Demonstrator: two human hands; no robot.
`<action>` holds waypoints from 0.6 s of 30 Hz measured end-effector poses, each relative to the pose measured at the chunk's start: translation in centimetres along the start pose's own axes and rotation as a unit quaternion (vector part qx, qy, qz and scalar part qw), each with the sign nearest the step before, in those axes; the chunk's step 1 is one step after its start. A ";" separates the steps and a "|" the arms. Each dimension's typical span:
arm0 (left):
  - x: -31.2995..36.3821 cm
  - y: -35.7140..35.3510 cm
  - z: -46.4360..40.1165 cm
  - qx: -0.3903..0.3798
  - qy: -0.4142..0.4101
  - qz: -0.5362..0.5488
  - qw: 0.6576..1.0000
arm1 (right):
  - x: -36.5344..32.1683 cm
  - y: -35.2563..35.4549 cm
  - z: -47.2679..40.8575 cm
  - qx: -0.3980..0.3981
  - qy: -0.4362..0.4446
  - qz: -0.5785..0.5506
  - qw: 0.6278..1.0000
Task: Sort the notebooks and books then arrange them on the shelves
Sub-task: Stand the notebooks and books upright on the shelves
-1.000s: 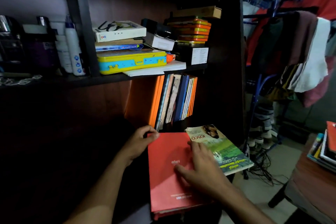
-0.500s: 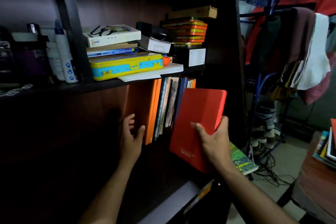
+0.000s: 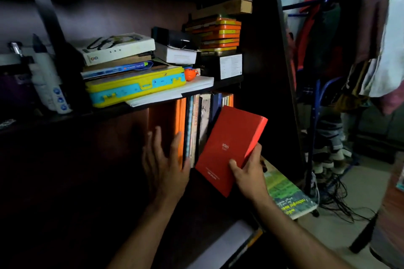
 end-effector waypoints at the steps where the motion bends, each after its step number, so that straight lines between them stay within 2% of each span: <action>1: 1.0 -0.5 -0.8 0.001 -0.032 -0.026 0.999 | 0.1 0.1 -0.1 0.006 0.000 -0.006 1.000; 3: 3.1 -2.3 -2.2 -0.031 -0.095 -0.093 0.991 | 0.2 0.4 -0.2 0.023 -0.001 -0.002 1.000; 5: 4.8 -4.7 -2.5 -0.091 -0.168 -0.167 0.967 | 0.4 0.7 -0.2 0.044 -0.001 0.003 0.999; 8: 4.2 -8.1 -2.2 -0.211 -0.223 -0.301 0.903 | 0.9 0.5 -0.2 0.050 0.000 0.007 0.999; 10: 3.5 -8.8 -2.2 -0.240 -0.238 -0.362 0.869 | 0.9 0.4 -0.4 0.040 0.017 0.012 0.999; 12: 3.0 -8.3 -2.2 -0.241 -0.232 -0.380 0.862 | 0.5 0.2 -0.4 0.021 0.045 0.022 0.999; 18: 0.4 -5.8 -1.5 -0.198 -0.214 -0.349 0.891 | -0.3 -0.8 0.2 -0.041 0.102 0.043 0.993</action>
Point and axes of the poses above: each hand's wrist, its own z-axis away from the middle knuckle, its own y-axis out of the back of the hand, x = y × z, the point moved 6 cm from there along -z, towards the middle knuckle, and after that the axes turned 2 degrees about -x, right-handed, at the moved point
